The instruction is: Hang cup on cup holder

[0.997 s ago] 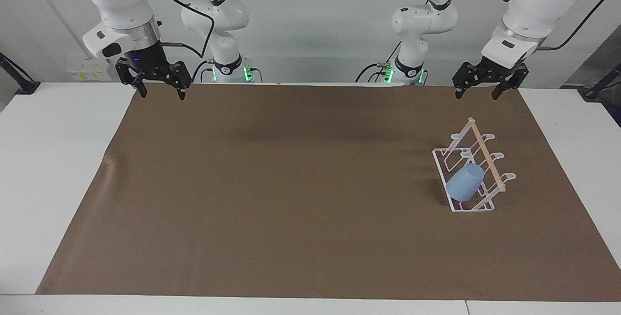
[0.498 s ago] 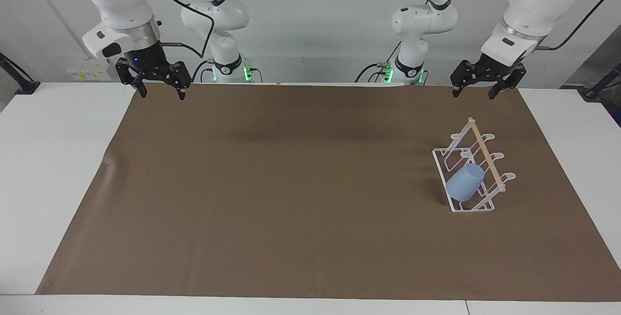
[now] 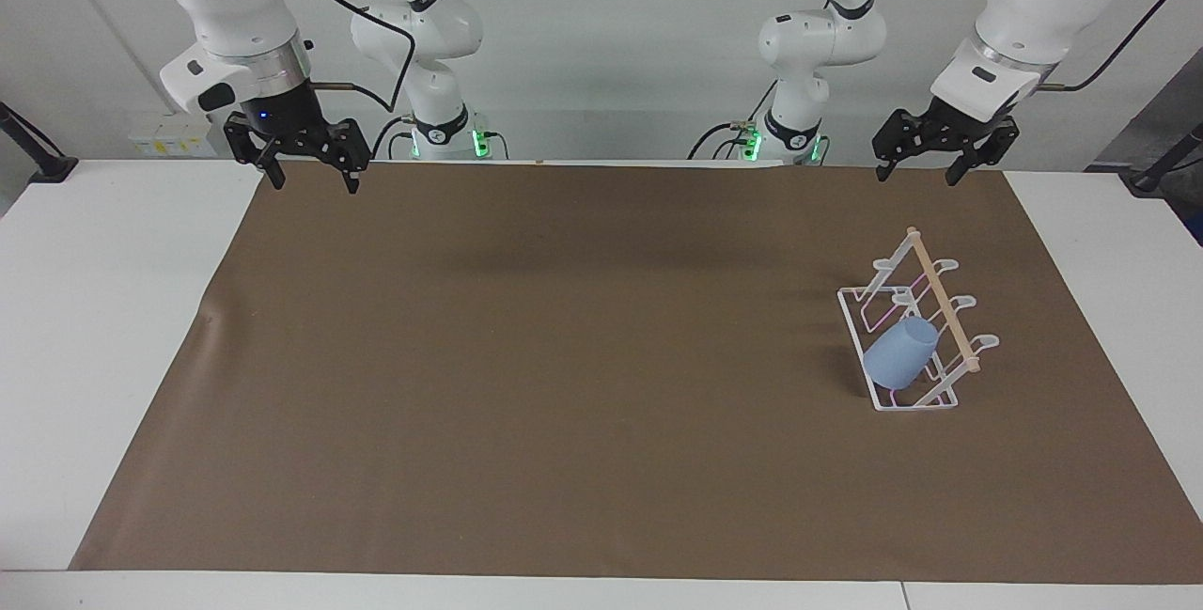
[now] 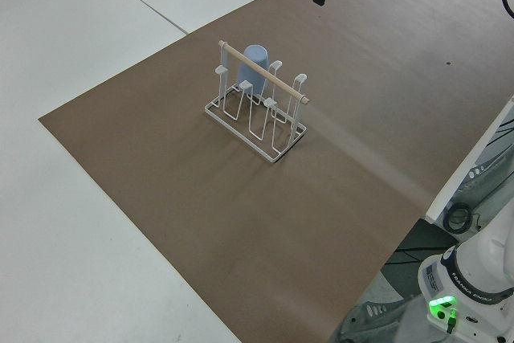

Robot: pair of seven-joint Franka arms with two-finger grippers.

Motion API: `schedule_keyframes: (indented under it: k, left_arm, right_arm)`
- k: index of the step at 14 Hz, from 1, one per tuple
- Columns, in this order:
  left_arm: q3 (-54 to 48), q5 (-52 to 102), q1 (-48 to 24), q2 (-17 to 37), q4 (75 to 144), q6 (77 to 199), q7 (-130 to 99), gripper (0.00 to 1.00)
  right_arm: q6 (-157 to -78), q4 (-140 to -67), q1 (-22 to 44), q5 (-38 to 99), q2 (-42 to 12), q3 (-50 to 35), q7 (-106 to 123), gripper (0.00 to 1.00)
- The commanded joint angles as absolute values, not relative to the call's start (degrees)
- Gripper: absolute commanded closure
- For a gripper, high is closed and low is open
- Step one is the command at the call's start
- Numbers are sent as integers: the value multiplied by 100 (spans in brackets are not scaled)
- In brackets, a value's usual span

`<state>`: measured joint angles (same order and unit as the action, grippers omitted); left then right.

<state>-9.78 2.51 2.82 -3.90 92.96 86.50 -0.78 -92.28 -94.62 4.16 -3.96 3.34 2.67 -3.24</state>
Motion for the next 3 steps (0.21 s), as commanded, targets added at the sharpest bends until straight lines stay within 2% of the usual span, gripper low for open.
schedule_keyframes:
  k: [1,3]
  left_arm:
    - [-1002,352,387,-492,9352,8526,44,0]
    - [-1011,352,361,-492,9352,8525,35,0]
  right_arm:
    - [-9281,-9615,387,-352,466,272,-281,0]
    - [-9281,-9615,387,-352,466,272,-281,0]
